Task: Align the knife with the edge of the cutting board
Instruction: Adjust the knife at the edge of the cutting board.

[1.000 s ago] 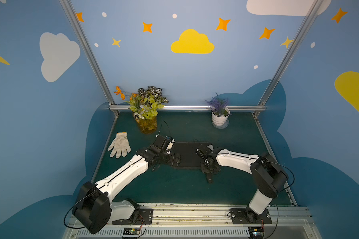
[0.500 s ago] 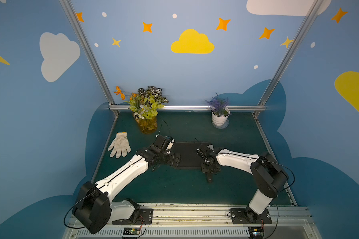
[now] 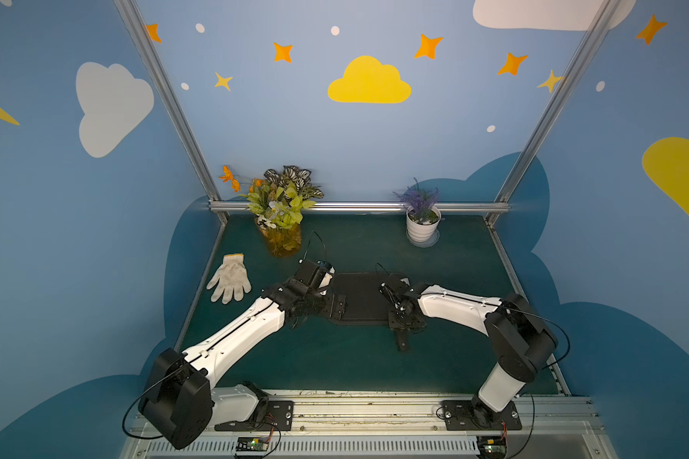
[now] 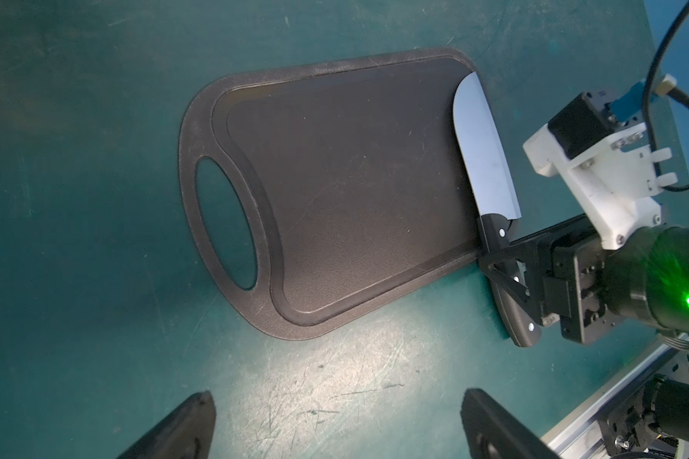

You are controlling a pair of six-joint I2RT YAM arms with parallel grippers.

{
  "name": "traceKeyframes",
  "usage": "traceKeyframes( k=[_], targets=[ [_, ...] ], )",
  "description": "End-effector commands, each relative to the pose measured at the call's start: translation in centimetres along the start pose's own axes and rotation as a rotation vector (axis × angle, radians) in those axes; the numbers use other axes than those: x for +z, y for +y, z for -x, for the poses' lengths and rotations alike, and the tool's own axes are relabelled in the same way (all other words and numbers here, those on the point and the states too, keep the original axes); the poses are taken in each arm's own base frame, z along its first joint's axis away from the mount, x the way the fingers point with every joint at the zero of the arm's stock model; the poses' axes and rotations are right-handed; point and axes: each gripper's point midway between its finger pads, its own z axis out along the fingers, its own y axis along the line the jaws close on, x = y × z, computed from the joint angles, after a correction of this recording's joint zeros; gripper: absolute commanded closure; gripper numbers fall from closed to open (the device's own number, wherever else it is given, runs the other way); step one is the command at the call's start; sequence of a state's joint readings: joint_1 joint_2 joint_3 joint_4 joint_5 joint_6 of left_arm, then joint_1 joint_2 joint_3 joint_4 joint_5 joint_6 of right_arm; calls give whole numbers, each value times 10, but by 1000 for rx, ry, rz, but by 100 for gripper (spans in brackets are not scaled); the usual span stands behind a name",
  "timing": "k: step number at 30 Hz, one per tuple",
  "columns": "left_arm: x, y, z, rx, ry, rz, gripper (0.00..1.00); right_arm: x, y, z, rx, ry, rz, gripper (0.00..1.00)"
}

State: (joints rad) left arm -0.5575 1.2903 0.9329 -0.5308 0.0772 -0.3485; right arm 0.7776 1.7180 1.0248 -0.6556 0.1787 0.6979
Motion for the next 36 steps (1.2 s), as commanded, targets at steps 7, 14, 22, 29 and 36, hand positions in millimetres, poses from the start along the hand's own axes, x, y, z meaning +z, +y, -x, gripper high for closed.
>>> traceKeyframes(
  k=[7, 14, 22, 29, 36],
  targets=[
    [-1, 0, -3, 17, 4, 3, 0, -10, -2, -8, 1, -4, 21, 47],
    [-2, -1, -2, 19, 2, -1, 0, -10, 1, -19, -10, 1, 20, 47],
    [-1, 0, -4, 18, 5, 0, 0, -5, 3, -26, -18, 3, -5, 52],
    [0, -1, -5, 19, 11, 0, 0, -3, 1, -26, -20, -1, -20, 56],
    [0, 0, -5, 21, 11, 3, 0, -1, -1, -24, -22, 0, -26, 59]
  ],
)
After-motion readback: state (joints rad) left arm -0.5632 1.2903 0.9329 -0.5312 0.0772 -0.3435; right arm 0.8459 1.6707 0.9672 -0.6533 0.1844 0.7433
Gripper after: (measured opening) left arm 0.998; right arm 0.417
